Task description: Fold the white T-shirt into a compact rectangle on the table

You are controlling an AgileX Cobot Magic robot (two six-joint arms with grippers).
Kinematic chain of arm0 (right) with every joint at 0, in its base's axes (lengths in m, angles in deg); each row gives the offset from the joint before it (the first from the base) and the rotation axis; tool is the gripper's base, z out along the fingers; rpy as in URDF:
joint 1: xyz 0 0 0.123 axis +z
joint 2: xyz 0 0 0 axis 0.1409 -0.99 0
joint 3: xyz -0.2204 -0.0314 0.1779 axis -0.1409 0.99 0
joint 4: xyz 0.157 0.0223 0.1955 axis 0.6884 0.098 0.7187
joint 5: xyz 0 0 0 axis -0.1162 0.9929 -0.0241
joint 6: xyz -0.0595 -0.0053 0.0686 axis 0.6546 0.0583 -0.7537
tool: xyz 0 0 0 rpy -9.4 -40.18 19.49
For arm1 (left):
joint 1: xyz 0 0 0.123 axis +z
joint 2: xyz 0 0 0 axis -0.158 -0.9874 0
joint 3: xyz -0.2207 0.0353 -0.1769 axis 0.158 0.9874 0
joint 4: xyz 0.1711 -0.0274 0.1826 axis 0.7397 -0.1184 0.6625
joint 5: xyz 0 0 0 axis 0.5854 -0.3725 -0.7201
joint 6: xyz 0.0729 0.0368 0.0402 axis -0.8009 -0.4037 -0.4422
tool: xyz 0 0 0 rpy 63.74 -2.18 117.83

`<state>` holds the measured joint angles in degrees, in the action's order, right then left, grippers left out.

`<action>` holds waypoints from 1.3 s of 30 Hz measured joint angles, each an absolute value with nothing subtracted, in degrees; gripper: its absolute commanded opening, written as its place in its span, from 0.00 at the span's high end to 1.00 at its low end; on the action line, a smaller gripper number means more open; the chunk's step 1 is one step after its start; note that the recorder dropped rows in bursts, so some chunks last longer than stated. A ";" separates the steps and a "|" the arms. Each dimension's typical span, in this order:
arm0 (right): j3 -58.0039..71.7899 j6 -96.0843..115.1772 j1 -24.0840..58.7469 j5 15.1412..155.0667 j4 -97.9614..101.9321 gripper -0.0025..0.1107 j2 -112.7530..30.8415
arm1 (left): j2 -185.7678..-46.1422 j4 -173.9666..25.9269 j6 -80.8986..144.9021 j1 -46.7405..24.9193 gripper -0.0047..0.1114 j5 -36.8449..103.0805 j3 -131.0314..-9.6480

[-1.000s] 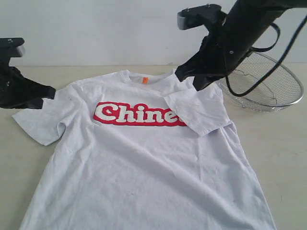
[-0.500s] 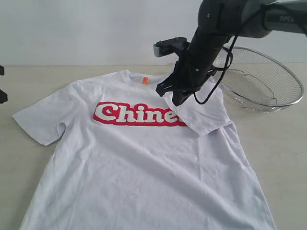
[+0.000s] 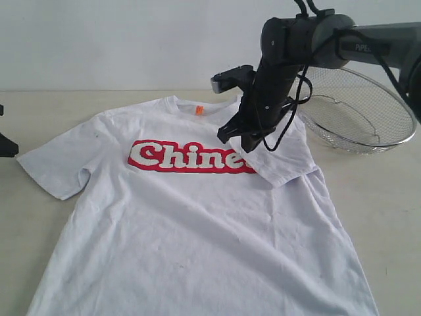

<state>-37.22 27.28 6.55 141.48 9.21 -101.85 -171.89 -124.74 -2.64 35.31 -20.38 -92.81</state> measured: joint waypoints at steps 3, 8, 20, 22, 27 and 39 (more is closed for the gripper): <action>-37.22 26.39 6.55 141.59 7.46 0.98 -101.90 | -173.26 -124.74 -2.13 35.31 0.91 -19.90 -94.44; -37.22 25.55 6.55 142.53 5.82 0.98 -101.90 | -173.91 -121.83 -0.71 35.31 0.69 -18.05 -96.46; -37.22 25.24 6.55 142.54 5.40 0.98 -101.90 | -174.04 -118.24 2.46 35.31 0.33 -16.76 -96.87; -37.22 25.24 6.55 142.49 5.40 0.98 -101.90 | -174.13 -118.10 2.71 34.99 0.33 -16.76 -96.96; -37.22 25.24 6.55 142.39 5.13 0.98 -101.90 | -175.31 -118.51 2.82 32.88 0.33 -16.76 -97.58; -37.22 25.24 6.55 142.39 4.95 0.98 -101.90 | -177.37 -121.34 2.82 30.44 0.36 -17.53 -98.81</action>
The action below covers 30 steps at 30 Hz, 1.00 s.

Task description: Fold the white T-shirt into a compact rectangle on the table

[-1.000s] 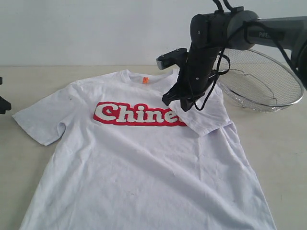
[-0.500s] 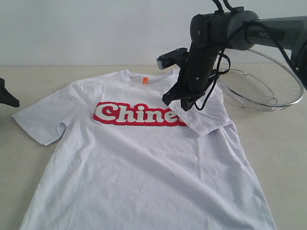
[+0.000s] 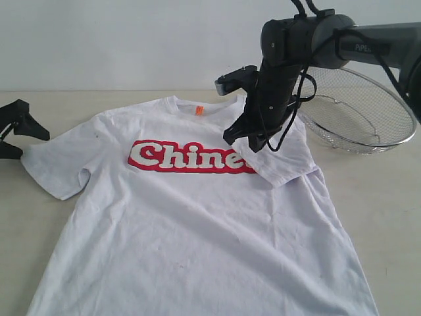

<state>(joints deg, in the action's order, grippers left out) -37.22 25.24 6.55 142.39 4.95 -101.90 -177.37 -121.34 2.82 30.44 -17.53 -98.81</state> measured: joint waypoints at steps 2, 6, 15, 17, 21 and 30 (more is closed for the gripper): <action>-37.22 25.24 6.55 142.26 4.95 0.98 -101.90 | -177.60 -121.67 2.82 30.09 0.44 -17.77 -98.90; -37.22 25.24 6.55 142.16 4.95 0.98 -101.90 | -178.60 -122.88 2.39 28.92 0.65 -19.70 -98.90; -37.22 25.24 6.55 142.16 4.95 0.98 -101.90 | -180.15 -123.30 1.47 27.98 0.92 -22.90 -99.40; -37.22 25.24 6.55 142.16 4.95 0.98 -101.90 | -179.93 -122.39 1.21 27.73 0.92 -23.06 -99.91; -37.22 25.24 6.55 142.16 4.95 0.98 -101.90 | -177.12 -119.78 -0.94 25.92 0.92 -23.11 -100.88; -37.22 25.24 6.55 142.75 4.95 0.98 -101.90 | -175.01 -119.78 -1.53 14.48 0.92 -23.20 -108.92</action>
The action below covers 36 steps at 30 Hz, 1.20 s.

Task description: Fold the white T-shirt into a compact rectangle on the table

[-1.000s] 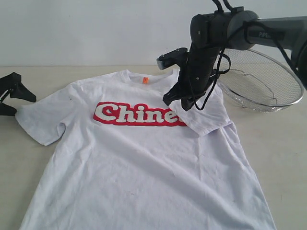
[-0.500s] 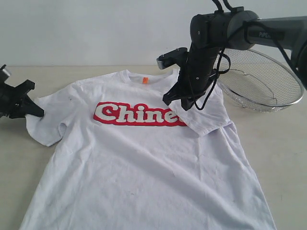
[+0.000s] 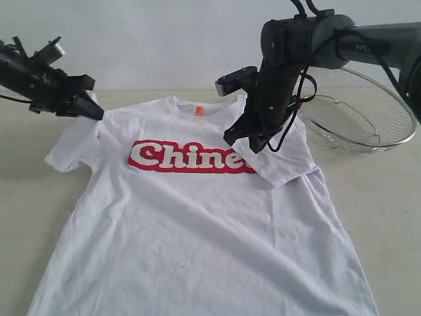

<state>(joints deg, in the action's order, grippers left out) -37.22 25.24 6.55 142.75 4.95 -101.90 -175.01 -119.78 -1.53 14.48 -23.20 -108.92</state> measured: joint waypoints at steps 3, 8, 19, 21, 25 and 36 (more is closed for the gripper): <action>-37.22 25.24 6.55 142.99 4.95 0.98 -101.90 | -174.91 -119.78 -0.58 10.82 0.92 -23.20 -110.36; -37.22 25.24 6.55 142.99 4.95 0.98 -101.90 | -174.79 -119.02 2.76 7.37 0.92 -23.09 -110.61; -37.22 25.24 6.55 143.19 4.95 0.98 -101.90 | -176.75 -115.07 4.50 2.37 0.92 -22.58 -110.61; -37.22 25.24 6.55 143.19 4.95 0.98 -101.90 | -178.16 -114.28 5.14 1.98 0.92 -23.05 -110.61; -37.22 25.24 6.55 143.19 4.95 0.98 -101.90 | -180.31 -113.16 5.45 1.77 0.92 -25.11 -110.61; -37.22 25.24 6.55 143.19 4.95 0.98 -101.90 | -180.95 -117.58 0.72 1.77 0.55 -27.81 -110.61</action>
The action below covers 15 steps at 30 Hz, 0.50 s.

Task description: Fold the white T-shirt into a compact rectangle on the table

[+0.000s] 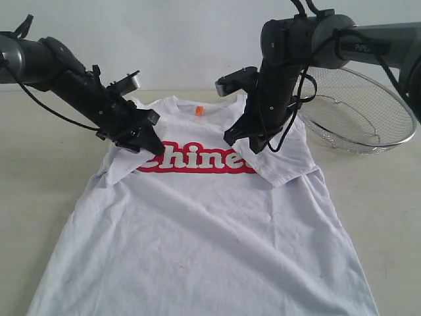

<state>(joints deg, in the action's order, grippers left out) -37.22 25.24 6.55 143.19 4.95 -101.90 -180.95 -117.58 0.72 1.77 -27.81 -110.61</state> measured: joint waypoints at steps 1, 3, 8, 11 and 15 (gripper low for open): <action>-37.22 25.24 6.55 143.19 4.95 0.98 -101.90 | -180.95 -118.91 0.32 1.77 0.48 -27.92 -110.61; -37.22 25.24 6.55 143.07 4.95 0.98 -101.90 | -180.95 -120.41 -0.09 1.70 0.39 -27.92 -110.61; -37.22 25.24 6.55 142.86 4.95 0.98 -101.90 | -180.95 -123.82 -0.42 1.65 0.39 -28.02 -110.61; -37.22 25.24 6.55 142.64 4.95 0.98 -101.90 | -180.95 -130.97 -2.43 1.65 0.42 -30.14 -110.61; -37.22 29.75 6.55 142.13 9.22 0.98 -101.62 | -180.84 -135.34 -5.60 2.10 0.61 -29.71 -111.36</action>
<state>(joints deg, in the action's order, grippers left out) -37.22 29.75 6.55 142.13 9.22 -101.62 -180.84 -135.34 -5.60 2.10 -29.71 -111.36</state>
